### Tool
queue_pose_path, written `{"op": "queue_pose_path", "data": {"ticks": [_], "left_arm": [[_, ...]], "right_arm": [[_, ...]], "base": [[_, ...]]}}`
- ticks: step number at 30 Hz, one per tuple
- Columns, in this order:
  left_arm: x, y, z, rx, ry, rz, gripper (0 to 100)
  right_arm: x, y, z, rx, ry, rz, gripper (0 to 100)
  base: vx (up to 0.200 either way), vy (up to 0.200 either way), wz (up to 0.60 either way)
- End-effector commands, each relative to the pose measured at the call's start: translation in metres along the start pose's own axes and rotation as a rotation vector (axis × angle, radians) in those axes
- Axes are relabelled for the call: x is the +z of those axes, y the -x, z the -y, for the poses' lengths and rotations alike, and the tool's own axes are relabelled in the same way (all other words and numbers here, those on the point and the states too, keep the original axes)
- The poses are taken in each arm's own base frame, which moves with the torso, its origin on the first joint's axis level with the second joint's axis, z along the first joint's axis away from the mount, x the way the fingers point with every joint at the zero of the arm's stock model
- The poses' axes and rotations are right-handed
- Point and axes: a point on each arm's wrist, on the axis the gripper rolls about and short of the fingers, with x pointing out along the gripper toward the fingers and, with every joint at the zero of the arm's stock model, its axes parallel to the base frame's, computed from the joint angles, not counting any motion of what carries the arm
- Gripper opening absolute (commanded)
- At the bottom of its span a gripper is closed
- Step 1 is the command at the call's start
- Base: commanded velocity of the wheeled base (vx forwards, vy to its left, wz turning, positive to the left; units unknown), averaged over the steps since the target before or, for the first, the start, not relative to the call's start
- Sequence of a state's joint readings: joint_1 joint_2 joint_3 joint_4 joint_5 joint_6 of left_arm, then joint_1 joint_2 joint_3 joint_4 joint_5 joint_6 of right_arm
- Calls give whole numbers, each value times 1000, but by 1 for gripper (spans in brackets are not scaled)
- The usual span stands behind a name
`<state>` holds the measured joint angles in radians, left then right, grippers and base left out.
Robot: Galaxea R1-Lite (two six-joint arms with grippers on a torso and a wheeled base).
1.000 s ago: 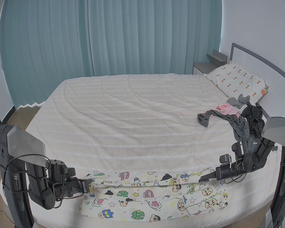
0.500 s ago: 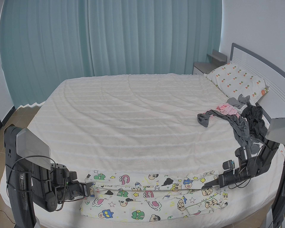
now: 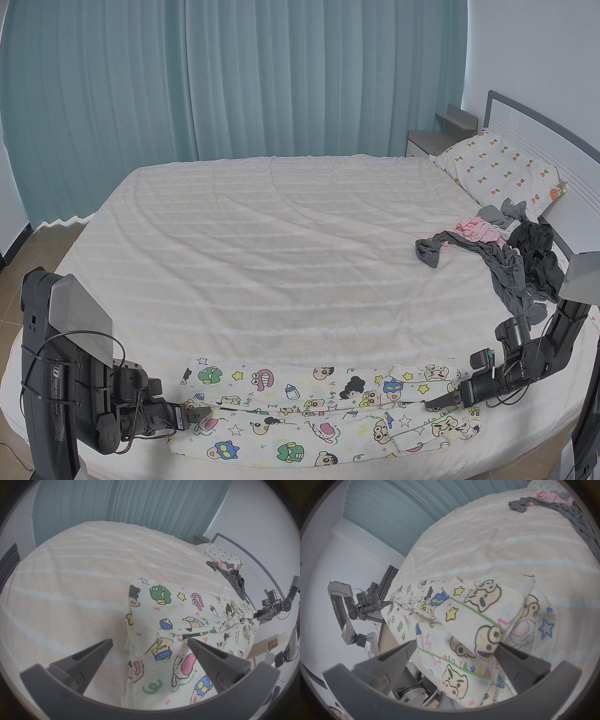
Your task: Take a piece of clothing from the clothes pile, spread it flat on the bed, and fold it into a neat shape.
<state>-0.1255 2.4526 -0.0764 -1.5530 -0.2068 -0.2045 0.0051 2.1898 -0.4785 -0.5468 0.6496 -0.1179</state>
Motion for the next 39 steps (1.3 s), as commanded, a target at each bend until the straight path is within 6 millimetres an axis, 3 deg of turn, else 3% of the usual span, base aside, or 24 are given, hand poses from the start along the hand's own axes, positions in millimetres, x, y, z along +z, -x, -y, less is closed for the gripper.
{"op": "queue_pose_path", "data": {"ticks": [1,6,9,12,18,20,24,25,28,39], "left_arm": [[1,8,-8,24,33,12,100],[11,24,-25,57,140,78,100],[22,39,-35,5,300,148,100],[33,52,-33,-62,449,202,100],[46,65,-25,-178,745,247,100],[49,70,-23,-241,803,237,100],[46,74,-22,-236,803,229,100],[44,72,-25,-226,814,218,100],[41,68,-26,-215,825,200,100],[41,68,-26,-215,824,201,100]], "right_arm": [[-1,19,-2,-50,-8,40,100],[3,52,-1,-121,-23,144,100],[11,76,-4,-149,-27,241,100],[20,85,-15,-129,-67,295,100],[30,63,-50,-41,-215,273,100],[32,46,-58,-41,-324,275,100],[29,23,-53,-140,-405,283,100],[21,6,-44,-231,-421,278,100],[14,-10,-32,-299,-434,299,100],[0,-27,-19,-316,-413,349,100]], "base": [[0,0,0],[0,0,0],[0,0,0],[0,0,0],[0,0,0],[0,0,0],[0,0,0],[0,0,0],[0,0,0],[0,0,0]]}}
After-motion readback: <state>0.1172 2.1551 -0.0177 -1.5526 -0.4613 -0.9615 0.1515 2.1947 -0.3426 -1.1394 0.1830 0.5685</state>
